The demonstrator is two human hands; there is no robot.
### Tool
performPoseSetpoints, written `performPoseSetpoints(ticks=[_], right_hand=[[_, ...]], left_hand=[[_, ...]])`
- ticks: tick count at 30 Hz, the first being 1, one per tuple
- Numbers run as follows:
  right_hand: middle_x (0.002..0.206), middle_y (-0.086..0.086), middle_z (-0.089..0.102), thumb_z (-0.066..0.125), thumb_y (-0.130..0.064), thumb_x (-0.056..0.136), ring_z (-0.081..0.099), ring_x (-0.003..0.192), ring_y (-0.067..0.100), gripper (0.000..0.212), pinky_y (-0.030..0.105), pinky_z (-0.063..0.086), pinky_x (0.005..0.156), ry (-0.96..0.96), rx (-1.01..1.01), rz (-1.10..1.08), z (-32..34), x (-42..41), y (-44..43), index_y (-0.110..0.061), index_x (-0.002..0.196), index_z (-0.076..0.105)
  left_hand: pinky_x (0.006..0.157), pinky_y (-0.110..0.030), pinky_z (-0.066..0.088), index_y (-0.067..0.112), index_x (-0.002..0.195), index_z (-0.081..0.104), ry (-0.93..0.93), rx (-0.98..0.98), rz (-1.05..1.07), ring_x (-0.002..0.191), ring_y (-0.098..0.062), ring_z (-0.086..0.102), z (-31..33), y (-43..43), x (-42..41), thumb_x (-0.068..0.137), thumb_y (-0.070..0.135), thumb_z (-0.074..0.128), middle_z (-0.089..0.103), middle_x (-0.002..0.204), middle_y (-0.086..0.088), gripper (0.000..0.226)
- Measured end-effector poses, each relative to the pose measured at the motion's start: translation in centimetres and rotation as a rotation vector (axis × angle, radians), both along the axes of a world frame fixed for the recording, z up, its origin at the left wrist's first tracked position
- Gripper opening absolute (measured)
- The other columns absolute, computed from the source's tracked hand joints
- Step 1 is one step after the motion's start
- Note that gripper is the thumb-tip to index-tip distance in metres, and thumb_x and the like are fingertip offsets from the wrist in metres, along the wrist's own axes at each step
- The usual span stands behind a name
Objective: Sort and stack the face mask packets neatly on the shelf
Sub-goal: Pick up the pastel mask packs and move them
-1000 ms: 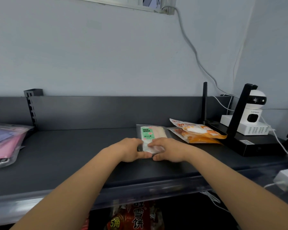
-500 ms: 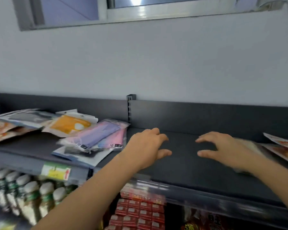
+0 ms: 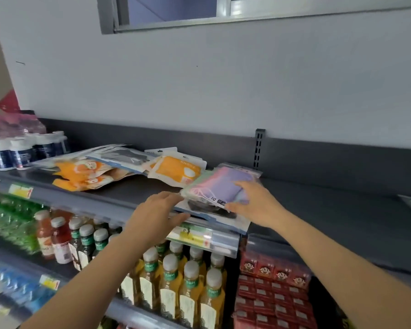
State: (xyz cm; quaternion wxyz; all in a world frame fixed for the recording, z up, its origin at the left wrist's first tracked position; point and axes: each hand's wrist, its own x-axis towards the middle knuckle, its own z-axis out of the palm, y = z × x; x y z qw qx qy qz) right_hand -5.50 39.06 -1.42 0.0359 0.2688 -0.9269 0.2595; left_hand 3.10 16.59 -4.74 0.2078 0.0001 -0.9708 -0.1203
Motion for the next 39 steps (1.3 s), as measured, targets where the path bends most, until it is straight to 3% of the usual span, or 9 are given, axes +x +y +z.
performPoseSetpoints(ticks=[5,8,12,16,21,26,31,36,39], right_hand=[[0.156,0.001,0.021,0.064,-0.046,0.083,0.022,0.142,0.021,0.081,0.041,0.026,0.113,0.067,0.154,-0.044,-0.3,0.6,-4.5,-0.022,0.148,0.023],[0.157,0.004,0.019,0.053,-0.038,0.093,0.022,0.142,0.023,0.066,0.043,0.027,0.113,0.090,0.300,-0.059,-1.0,0.9,-5.5,-0.021,0.149,0.023],[0.150,0.003,0.038,0.041,-0.032,0.100,0.042,0.131,0.027,0.047,0.041,0.038,0.105,0.197,0.340,-0.124,-1.5,1.3,-5.8,-0.020,0.145,0.035],[0.139,0.002,0.052,0.040,-0.032,0.100,0.051,0.121,0.027,0.038,0.038,0.042,0.100,0.154,0.190,-0.179,-1.1,1.2,-5.0,-0.026,0.136,0.049],[0.121,0.012,0.065,0.042,-0.020,0.100,0.060,0.108,0.030,0.032,0.033,0.044,0.091,0.300,-0.157,-0.374,1.6,0.8,-2.0,-0.013,0.123,0.062],[0.143,0.004,0.047,0.050,-0.021,0.097,0.046,0.128,0.021,0.039,0.023,0.033,0.100,0.065,0.072,-0.278,1.0,-0.6,1.1,-0.017,0.136,0.050],[0.159,0.003,0.005,0.066,-0.038,0.085,0.004,0.146,0.018,0.089,0.031,0.010,0.116,-0.170,0.165,-0.183,-0.6,-1.7,1.7,-0.021,0.151,0.010],[0.157,0.008,0.020,0.060,-0.053,0.083,0.027,0.140,0.027,0.087,0.034,0.027,0.110,-0.116,0.316,-0.242,-0.6,-2.4,1.9,-0.024,0.151,0.015],[0.150,0.016,0.033,0.050,-0.051,0.091,0.040,0.131,0.032,0.072,0.034,0.036,0.102,0.027,0.390,-0.265,-0.9,-2.2,1.7,-0.021,0.150,0.022]], left_hand=[[0.099,-0.035,0.038,0.025,0.125,0.057,-0.035,-0.111,-0.051,0.114,-0.016,0.057,-1.9,-1.7,-0.4,0.076,0.075,0.028,0.060,0.126,0.007,0.076],[0.084,-0.038,0.049,0.020,0.108,0.069,0.075,-0.132,-0.051,0.091,-0.020,0.068,-3.1,-2.2,-0.8,0.079,0.069,0.031,0.071,0.102,0.003,0.068],[0.097,-0.035,0.037,0.025,0.126,0.058,0.063,-0.113,-0.043,0.112,-0.018,0.058,-3.0,-2.3,-0.5,0.086,0.066,0.038,0.062,0.122,0.006,0.061],[0.091,-0.037,0.041,0.025,0.120,0.063,0.103,-0.105,-0.051,0.105,-0.019,0.061,-3.4,-2.5,-0.7,0.082,0.071,0.029,0.066,0.115,0.006,0.069],[0.100,-0.034,0.032,0.026,0.130,0.055,0.095,-0.088,-0.053,0.119,-0.019,0.053,-3.5,-2.4,-0.9,0.086,0.064,0.043,0.057,0.130,0.005,0.059],[0.099,-0.029,0.030,0.030,0.131,0.051,0.074,-0.108,-0.036,0.117,-0.013,0.050,-3.2,-2.4,-0.8,0.086,0.068,0.036,0.055,0.128,0.010,0.060],[0.096,-0.032,0.033,0.028,0.125,0.056,0.084,-0.082,-0.033,0.110,-0.016,0.055,-3.5,-2.5,-1.2,0.083,0.071,0.037,0.061,0.119,0.007,0.064],[0.090,-0.033,0.038,0.029,0.122,0.059,0.027,-0.083,-0.039,0.105,-0.018,0.058,-2.6,-2.4,-1.2,0.059,0.091,-0.003,0.064,0.114,0.006,0.108],[0.085,-0.034,0.045,0.028,0.127,0.054,-0.054,0.090,0.000,0.107,-0.018,0.057,-1.0,-2.0,-1.9,0.077,0.079,0.015,0.064,0.116,0.003,0.081]])
